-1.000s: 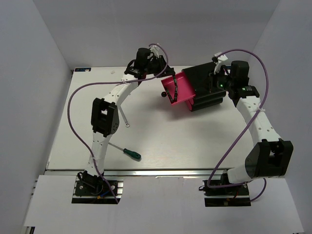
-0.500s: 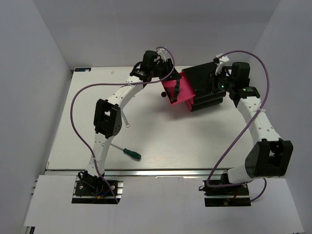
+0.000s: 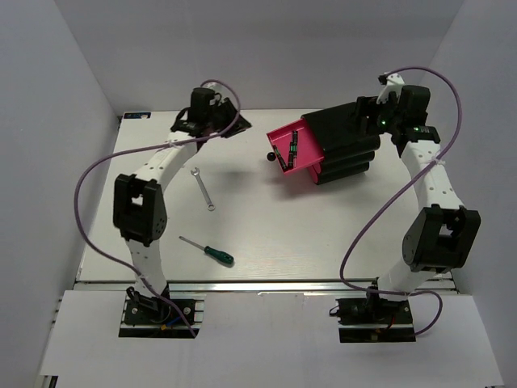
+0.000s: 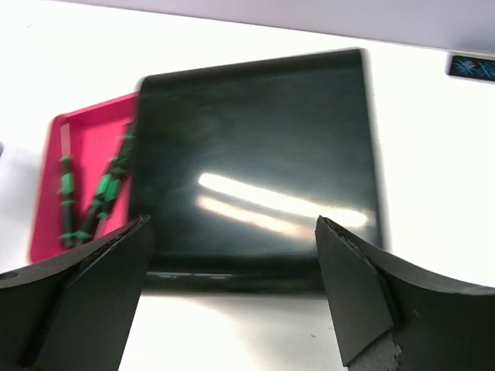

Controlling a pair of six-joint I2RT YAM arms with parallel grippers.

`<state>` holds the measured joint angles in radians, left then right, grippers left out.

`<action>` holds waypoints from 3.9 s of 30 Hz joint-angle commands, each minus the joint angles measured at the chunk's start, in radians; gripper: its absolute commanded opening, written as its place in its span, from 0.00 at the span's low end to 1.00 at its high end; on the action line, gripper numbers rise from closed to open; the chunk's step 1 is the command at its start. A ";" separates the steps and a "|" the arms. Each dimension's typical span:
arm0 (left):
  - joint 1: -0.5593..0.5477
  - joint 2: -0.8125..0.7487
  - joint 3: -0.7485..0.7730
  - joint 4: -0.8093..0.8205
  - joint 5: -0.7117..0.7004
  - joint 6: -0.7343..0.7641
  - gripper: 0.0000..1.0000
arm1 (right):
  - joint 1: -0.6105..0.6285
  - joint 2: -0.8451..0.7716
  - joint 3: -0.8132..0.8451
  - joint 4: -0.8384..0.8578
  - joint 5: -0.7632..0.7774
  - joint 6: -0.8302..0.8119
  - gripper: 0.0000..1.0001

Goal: Sort the tools into containers

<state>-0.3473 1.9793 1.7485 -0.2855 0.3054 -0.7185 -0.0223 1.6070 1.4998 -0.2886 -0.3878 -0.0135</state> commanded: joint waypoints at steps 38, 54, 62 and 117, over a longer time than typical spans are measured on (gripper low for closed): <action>-0.084 0.285 -0.006 0.390 0.371 -0.219 0.53 | -0.160 0.369 0.186 0.016 -0.333 -0.003 0.48; -0.107 0.452 0.316 0.304 0.327 -0.289 0.51 | -0.160 0.364 0.169 0.002 -0.304 0.006 0.42; -0.122 0.527 0.402 0.336 0.333 -0.344 0.51 | -0.160 0.369 0.169 -0.001 -0.299 0.006 0.42; -0.150 0.443 0.164 0.505 0.356 -0.437 0.67 | -0.160 0.386 0.175 -0.023 -0.269 0.018 0.43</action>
<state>-0.4774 2.4386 1.8553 0.2081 0.6346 -1.1542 -0.2008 1.9720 1.6936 -0.2260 -0.6598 0.0185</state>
